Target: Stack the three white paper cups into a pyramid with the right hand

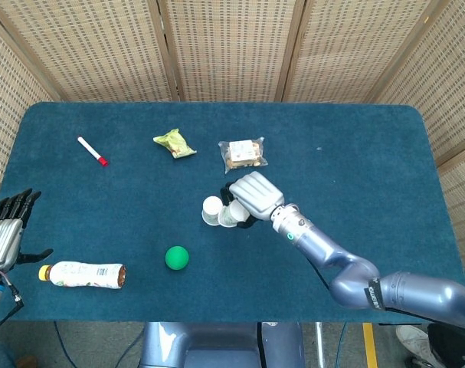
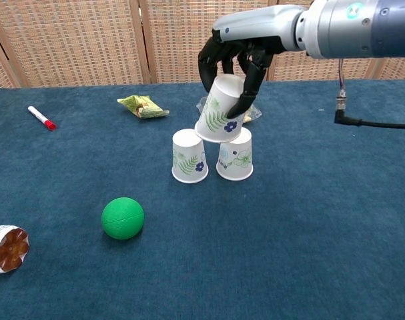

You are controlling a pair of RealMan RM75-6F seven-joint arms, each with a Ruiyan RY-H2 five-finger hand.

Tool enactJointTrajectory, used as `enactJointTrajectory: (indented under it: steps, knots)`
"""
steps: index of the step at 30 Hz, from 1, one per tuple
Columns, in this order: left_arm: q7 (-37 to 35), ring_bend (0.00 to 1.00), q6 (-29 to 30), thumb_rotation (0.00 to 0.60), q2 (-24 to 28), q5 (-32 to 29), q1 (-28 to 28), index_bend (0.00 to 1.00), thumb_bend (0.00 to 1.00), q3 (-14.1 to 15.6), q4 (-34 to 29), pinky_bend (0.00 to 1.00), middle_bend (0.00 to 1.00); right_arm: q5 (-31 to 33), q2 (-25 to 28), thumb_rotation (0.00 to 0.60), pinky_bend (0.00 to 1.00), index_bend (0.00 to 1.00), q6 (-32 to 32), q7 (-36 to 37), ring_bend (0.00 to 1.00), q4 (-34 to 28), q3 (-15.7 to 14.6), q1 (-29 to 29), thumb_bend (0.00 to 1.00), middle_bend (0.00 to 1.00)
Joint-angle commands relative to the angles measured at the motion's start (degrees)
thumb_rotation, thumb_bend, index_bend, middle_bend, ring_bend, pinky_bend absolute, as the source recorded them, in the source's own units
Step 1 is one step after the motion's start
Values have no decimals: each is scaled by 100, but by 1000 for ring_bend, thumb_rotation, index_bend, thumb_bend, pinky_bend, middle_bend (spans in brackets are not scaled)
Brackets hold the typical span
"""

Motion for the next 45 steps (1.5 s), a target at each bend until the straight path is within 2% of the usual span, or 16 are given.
enactJointTrajectory:
  steps: [1, 6, 11, 23, 25, 26, 28, 30, 32, 40, 43, 45]
  knots:
    - [36, 0, -56, 600, -26, -62, -39, 0, 0, -12, 20, 0, 0, 738, -402, 600, 710, 513, -182, -534, 530, 526, 8, 463, 302, 547]
    - [102, 0, -125, 600, -56, -157, -92, 0, 0, -25, 34, 0, 0, 1555, -739, 600, 710, 511, -62, -1155, 530, 875, -126, 872, 306, 546]
    - [102, 0, -143, 600, -53, -187, -106, 0, 0, -24, 36, 0, 0, 2091, -837, 600, 710, 505, 16, -1471, 530, 884, -222, 1086, 305, 543]
    - [32, 0, -149, 600, -29, -174, -111, 0, 0, -9, 47, 0, 0, 2570, -839, 600, 709, 484, 173, -1834, 528, 882, -452, 1303, 299, 526]
    - [31, 0, -139, 600, -31, -172, -110, 0, 0, -9, 47, 0, 0, 2696, -781, 600, 689, 392, 65, -1841, 472, 835, -492, 1332, 263, 456]
    - [34, 0, -135, 600, -31, -173, -111, 0, 0, -9, 46, 0, 0, 2845, -712, 600, 633, 270, -59, -1841, 388, 776, -519, 1370, 191, 348]
    - [40, 0, -127, 600, -33, -170, -110, 0, 0, -5, 44, 0, 0, 2976, -616, 600, 434, 44, -174, -1788, 156, 683, -509, 1421, 32, 86]
    - [40, 0, -125, 600, -32, -165, -110, 0, 0, -1, 41, 0, 0, 2950, -575, 600, 310, 0, -128, -1715, 42, 617, -477, 1423, 0, 1]
    - [37, 0, -122, 600, -29, -159, -109, 0, 0, 2, 38, 0, 0, 2956, -524, 600, 276, 0, -102, -1690, 20, 546, -478, 1434, 0, 0]
    - [-17, 0, -82, 600, -4, -86, -89, 0, 0, 20, 17, 0, 0, 2725, -23, 600, 267, 0, 282, -1549, 13, -165, -369, 1334, 0, 0]
    - [-58, 0, -65, 600, 14, -45, -78, 0, 0, 26, 6, 0, 0, 2459, 452, 600, 247, 0, 588, -1488, 13, -655, -333, 1127, 0, 0]
    - [-105, 0, -41, 600, 28, 14, -60, 0, 0, 38, -5, 0, 0, 2041, 874, 600, 222, 0, 932, -1429, 13, -1045, -388, 823, 0, 0]
